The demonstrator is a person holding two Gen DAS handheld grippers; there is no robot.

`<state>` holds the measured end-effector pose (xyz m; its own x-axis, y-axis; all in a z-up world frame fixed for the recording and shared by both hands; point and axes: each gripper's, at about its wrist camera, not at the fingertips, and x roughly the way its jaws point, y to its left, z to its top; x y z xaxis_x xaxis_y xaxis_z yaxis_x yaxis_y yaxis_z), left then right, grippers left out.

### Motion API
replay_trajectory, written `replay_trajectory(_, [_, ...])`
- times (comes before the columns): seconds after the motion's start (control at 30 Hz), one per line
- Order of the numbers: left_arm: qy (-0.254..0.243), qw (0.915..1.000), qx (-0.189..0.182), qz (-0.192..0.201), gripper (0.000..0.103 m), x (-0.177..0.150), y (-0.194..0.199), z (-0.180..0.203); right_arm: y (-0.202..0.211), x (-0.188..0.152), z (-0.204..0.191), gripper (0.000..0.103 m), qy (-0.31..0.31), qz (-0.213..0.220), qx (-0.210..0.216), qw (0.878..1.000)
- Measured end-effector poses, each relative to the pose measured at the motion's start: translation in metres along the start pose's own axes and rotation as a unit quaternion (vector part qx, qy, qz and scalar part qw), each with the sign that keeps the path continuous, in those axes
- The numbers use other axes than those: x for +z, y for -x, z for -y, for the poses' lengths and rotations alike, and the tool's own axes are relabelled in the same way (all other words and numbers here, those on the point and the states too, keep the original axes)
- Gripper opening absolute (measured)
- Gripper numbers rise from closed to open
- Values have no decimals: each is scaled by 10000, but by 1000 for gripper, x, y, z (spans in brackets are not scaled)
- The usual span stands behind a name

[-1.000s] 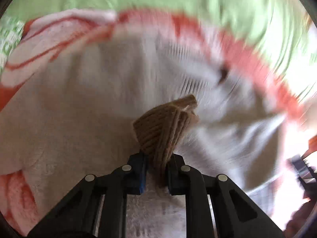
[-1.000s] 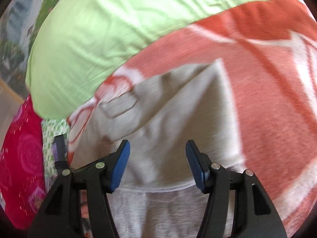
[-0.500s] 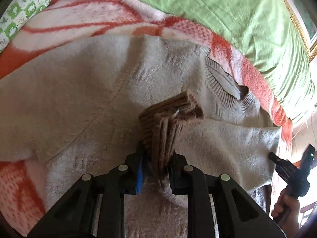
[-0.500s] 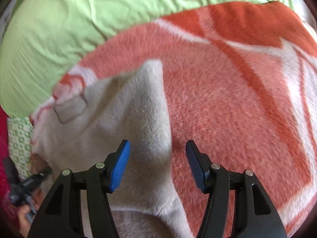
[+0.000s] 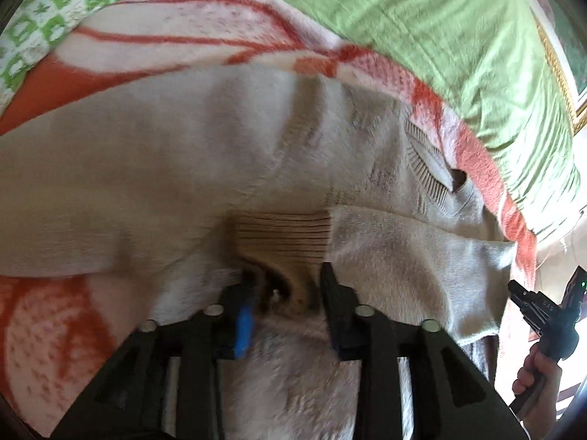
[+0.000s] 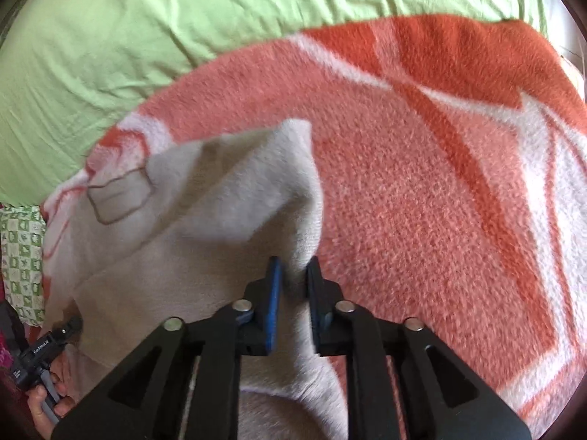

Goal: Fold small clothes

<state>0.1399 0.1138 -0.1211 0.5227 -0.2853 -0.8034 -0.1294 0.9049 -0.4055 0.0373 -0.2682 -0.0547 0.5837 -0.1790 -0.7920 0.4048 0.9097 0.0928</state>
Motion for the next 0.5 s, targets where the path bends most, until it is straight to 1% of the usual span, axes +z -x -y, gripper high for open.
replay_trajectory(0.03, [60,10000,33,39,48,-1,8,-7,8,-2,-3,41,-9,89,101,9999])
replay_trajectory(0.07, [179,9998,83,72,56,-2,17,-18,18,-6,-8,50,-16,213,259,9994])
replay_trajectory(0.1, [339,9993,79,97,56,-3,25,-30,24,-9,-13,53,3,282,335,9990])
replay_trajectory(0.17, [671,9977,3,109,56,-3,35,-54,35,-16,-26,54,97,356,522,9980])
replay_trajectory(0.23, [1059,9942,67,153,56,-6,46,-83,39,-24,-40,55,158,328,781,9963])
replay_trajectory(0.33, [1748,9841,155,268,56,-12,65,-133,38,-38,-68,56,349,168,1083,9934])
replay_trajectory(0.43, [2392,9694,302,453,56,-20,84,-182,31,-53,-97,56,655,-18,1192,9907])
replay_trajectory(0.5, [2800,9573,365,617,56,-24,97,-214,26,-61,-109,56,771,-141,1273,9888])
